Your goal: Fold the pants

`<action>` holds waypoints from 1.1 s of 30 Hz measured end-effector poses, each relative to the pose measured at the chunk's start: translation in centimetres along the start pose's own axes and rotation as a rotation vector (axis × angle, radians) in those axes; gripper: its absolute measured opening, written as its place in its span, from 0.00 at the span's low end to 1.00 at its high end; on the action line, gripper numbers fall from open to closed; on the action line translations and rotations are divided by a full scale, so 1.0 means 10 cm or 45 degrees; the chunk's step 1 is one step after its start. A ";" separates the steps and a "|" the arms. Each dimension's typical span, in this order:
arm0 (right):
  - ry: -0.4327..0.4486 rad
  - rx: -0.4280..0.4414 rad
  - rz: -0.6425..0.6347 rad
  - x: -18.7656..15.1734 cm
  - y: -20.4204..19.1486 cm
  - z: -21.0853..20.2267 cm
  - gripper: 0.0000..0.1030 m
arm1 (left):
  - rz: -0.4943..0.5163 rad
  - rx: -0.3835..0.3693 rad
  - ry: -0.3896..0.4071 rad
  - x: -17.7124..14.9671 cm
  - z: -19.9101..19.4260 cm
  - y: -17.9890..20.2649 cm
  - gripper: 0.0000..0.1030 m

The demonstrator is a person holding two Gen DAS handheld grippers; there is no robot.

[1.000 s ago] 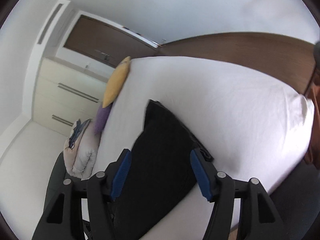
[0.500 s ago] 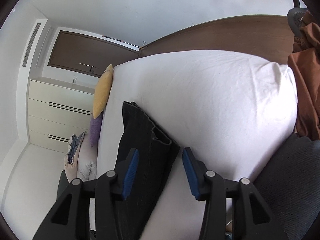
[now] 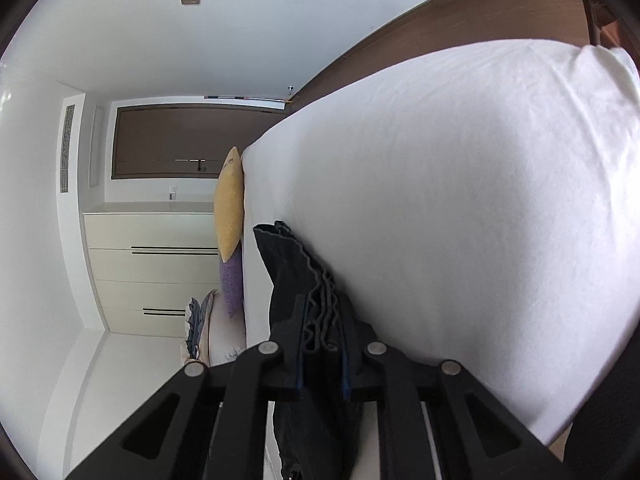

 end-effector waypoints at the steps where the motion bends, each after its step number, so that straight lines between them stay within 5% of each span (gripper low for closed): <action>1: 0.000 -0.002 -0.015 -0.01 -0.02 0.00 0.11 | 0.000 0.000 0.000 0.00 0.00 0.00 0.03; 7: 0.005 -0.044 -0.075 -0.07 -0.10 0.03 0.10 | 0.000 -0.001 0.001 -0.01 -0.01 -0.01 0.03; 14: -0.028 -0.130 -0.368 -0.41 -0.60 0.15 0.10 | -0.001 -0.015 0.006 -0.02 -0.01 0.02 0.03; 17: -0.108 -0.161 -0.652 -0.86 -0.99 0.32 0.10 | -0.002 -0.018 0.006 -0.02 0.00 0.02 0.03; 21: -0.278 -0.187 -1.110 -1.87 -1.32 0.62 0.10 | -0.006 -0.020 0.011 -0.03 0.00 0.02 0.03; 24: -0.357 -0.329 -1.538 -2.67 -1.26 0.92 0.10 | -0.024 -0.025 0.015 -0.02 -0.02 0.02 0.03; 28: -0.377 -0.435 -1.686 -2.91 -0.93 1.12 0.10 | -0.042 0.016 0.023 -0.02 -0.10 0.18 0.04; 32: -0.312 -0.475 -1.864 -3.13 -0.95 1.09 0.10 | -0.097 -0.105 -0.017 -0.08 -0.01 0.47 0.08; 33: -0.290 -0.488 -1.911 -3.17 -0.96 1.10 0.10 | -0.118 -0.134 -0.046 -0.09 0.05 0.54 0.16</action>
Point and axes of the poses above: each gripper's, at about its wrist camera, not at the fingertips, and z roughly the way its jaws point, y to its right, x to its top, the point moved 1 cm from there along z, roughly the way its jaws point, and after that the axes turned 1 degree about z, right-handed, at the moved point
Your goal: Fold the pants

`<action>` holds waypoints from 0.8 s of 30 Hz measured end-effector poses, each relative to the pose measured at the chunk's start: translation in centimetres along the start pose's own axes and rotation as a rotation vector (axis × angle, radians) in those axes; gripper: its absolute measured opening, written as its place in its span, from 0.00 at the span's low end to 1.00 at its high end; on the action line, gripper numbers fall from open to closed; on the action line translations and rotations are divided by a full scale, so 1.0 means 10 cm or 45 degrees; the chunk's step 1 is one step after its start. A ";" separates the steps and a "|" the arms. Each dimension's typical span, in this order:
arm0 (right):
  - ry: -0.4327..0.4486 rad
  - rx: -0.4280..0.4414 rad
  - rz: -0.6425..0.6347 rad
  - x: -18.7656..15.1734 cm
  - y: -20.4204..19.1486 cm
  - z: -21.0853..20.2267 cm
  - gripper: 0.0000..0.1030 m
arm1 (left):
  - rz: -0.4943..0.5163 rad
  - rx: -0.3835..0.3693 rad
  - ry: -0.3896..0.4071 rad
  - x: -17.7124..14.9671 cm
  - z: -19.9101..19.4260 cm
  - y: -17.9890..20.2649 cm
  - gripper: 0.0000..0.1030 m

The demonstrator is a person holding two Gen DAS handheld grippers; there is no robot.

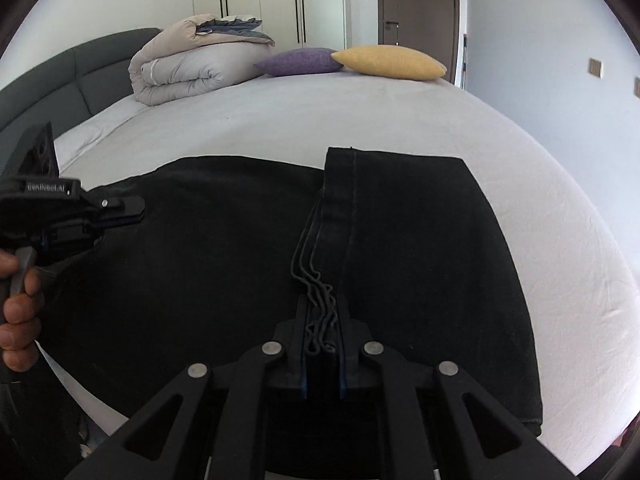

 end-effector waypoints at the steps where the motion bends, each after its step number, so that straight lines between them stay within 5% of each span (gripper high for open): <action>1: 0.018 -0.032 -0.045 0.00 -0.06 -0.03 0.10 | -0.025 -0.038 -0.036 -0.03 0.08 0.07 0.30; 2: 0.039 -0.065 -0.098 0.01 -0.10 -0.07 0.10 | -0.038 -0.071 -0.055 -0.05 0.14 0.13 0.41; 3: 0.059 -0.096 -0.147 0.03 -0.17 -0.10 0.10 | -0.047 -0.100 -0.060 -0.07 0.17 0.18 0.64; 4: 0.087 -0.131 -0.205 0.07 -0.19 -0.13 0.10 | -0.058 -0.133 -0.052 -0.10 0.20 0.23 0.72; 8: 0.176 -0.196 -0.354 0.14 -0.40 -0.29 0.10 | -0.161 -0.227 -0.106 -0.11 0.30 0.29 0.74; 18: 0.235 -0.136 -0.643 0.07 -1.17 -0.49 0.11 | -0.179 -0.200 -0.167 -0.06 0.20 0.32 0.74; 20: 0.230 -0.115 -0.665 0.04 -1.24 -0.52 0.11 | -0.146 -0.164 -0.169 -0.03 0.12 0.30 0.70; 22: 0.232 -0.091 -0.686 0.01 -1.30 -0.56 0.11 | -0.116 -0.138 -0.195 -0.04 0.11 0.31 0.31; 24: 0.252 -0.075 -0.729 -0.04 -1.41 -0.62 0.11 | -0.100 -0.092 -0.209 0.01 0.06 0.26 0.24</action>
Point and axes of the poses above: each gripper's, at about its wrist camera, not at the fingertips, and z roughly the way its jaws point, y to its right, x to its top, the point moved 1 cm from there along z, roughly the way its jaws point, and after that the axes turned 1 degree about z, right-handed, at the moved point
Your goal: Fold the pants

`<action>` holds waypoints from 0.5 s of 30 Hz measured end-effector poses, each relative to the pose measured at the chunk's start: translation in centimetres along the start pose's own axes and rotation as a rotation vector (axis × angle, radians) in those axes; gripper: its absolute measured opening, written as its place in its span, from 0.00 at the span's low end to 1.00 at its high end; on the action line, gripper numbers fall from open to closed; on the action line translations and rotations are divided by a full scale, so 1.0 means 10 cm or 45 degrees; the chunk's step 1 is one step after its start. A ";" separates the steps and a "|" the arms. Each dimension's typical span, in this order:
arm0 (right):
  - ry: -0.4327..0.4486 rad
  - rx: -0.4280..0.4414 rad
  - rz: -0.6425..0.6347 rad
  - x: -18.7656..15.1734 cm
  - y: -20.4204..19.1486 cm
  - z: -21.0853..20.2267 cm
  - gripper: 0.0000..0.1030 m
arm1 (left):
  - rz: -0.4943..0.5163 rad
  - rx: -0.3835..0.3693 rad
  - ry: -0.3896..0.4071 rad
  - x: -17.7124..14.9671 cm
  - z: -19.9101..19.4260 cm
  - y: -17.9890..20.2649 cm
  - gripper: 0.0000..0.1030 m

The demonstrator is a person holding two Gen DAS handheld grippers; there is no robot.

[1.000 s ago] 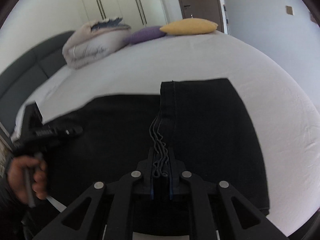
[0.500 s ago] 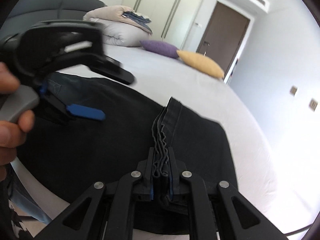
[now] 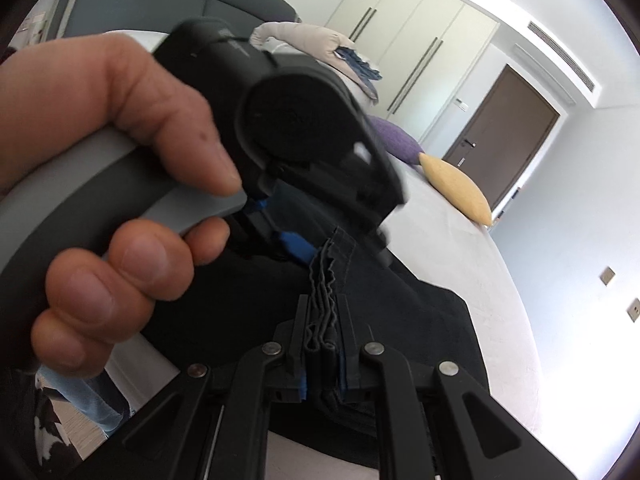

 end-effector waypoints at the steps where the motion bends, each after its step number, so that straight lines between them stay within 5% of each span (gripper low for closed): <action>1: 0.011 0.018 -0.021 0.05 -0.06 -0.01 0.11 | 0.017 0.012 0.002 0.03 -0.05 -0.01 0.15; 15: 0.018 0.223 -0.114 0.34 -0.59 0.13 0.11 | 0.162 0.239 0.015 0.41 -0.77 -0.27 0.08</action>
Point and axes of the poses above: each gripper's, at about its wrist camera, not at the fingertips, and z roughly the way its jaws point, y to its right, x to its top, the point moved 1 cm from there along z, roughly the way its jaws point, and after that the axes turned 1 degree about z, right-handed, at the moved point
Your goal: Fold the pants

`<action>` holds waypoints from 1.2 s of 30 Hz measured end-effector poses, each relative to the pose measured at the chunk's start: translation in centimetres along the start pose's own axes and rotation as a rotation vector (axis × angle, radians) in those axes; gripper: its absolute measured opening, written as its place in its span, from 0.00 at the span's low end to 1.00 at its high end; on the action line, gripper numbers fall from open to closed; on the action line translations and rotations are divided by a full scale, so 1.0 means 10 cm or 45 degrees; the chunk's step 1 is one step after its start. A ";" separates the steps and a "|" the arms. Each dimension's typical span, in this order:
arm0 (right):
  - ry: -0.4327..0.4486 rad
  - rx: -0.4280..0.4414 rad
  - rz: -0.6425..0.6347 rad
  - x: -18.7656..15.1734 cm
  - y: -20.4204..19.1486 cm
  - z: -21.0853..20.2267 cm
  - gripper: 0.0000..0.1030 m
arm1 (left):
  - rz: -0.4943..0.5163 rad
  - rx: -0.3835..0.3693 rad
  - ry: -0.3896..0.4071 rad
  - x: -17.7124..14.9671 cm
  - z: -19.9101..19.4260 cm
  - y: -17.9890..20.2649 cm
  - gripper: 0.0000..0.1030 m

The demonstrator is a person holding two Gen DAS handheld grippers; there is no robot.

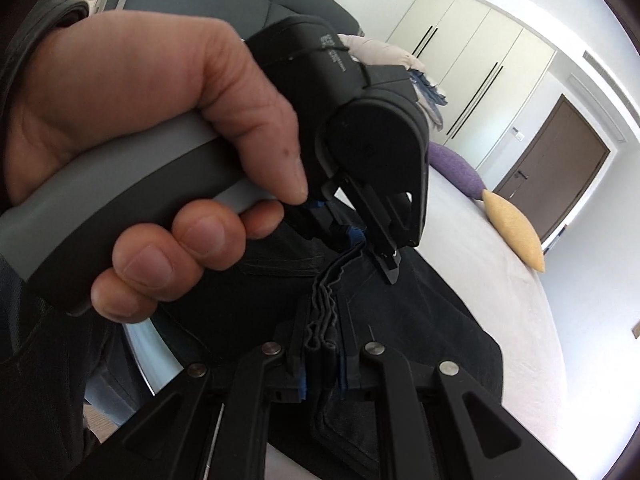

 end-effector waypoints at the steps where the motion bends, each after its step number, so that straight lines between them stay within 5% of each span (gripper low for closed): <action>1: -0.008 0.009 0.000 0.01 -0.02 0.03 0.11 | -0.005 0.001 -0.001 -0.03 -0.02 -0.08 0.08; 8: -0.081 0.111 0.002 -0.03 0.02 0.21 0.17 | -0.035 0.065 0.009 -0.07 0.03 -0.09 0.12; 12: -0.080 0.192 0.080 -0.18 0.13 0.13 0.51 | 0.001 0.136 0.070 -0.24 -0.03 -0.04 0.14; 13: -0.068 0.230 0.131 -0.24 0.23 0.05 0.68 | 0.036 0.185 0.089 -0.27 -0.08 0.01 0.15; 16: -0.046 0.396 0.301 -0.41 0.54 -0.22 0.73 | 0.158 0.416 0.168 -0.37 -0.27 0.24 0.14; 18: -0.055 0.506 0.433 -0.55 0.80 -0.36 0.71 | 0.223 0.502 0.218 -0.42 -0.38 0.39 0.14; 20: -0.092 0.595 0.604 -0.70 1.09 -0.46 0.46 | 0.277 0.571 0.248 -0.49 -0.44 0.52 0.14; 25: -0.084 0.772 1.183 -1.27 2.17 -0.28 0.10 | 0.544 0.731 0.190 -0.74 -0.07 1.03 0.14; 27: -0.075 0.843 1.341 -1.47 2.51 -0.16 0.10 | 0.551 0.731 0.112 -0.82 0.09 0.86 0.14; 36: -0.142 0.906 1.633 -1.70 3.35 0.74 0.10 | 0.586 0.815 0.075 -0.90 0.23 0.91 0.14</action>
Point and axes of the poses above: each gripper's, at about its wrist camera, not at the fingertips, and z roughly the way its jaws point, y to its right, x to its top, the point moved 1 cm from there along z, roughly the way its jaws point, and after that the axes turned 1 degree about z, right-handed, at the moved point
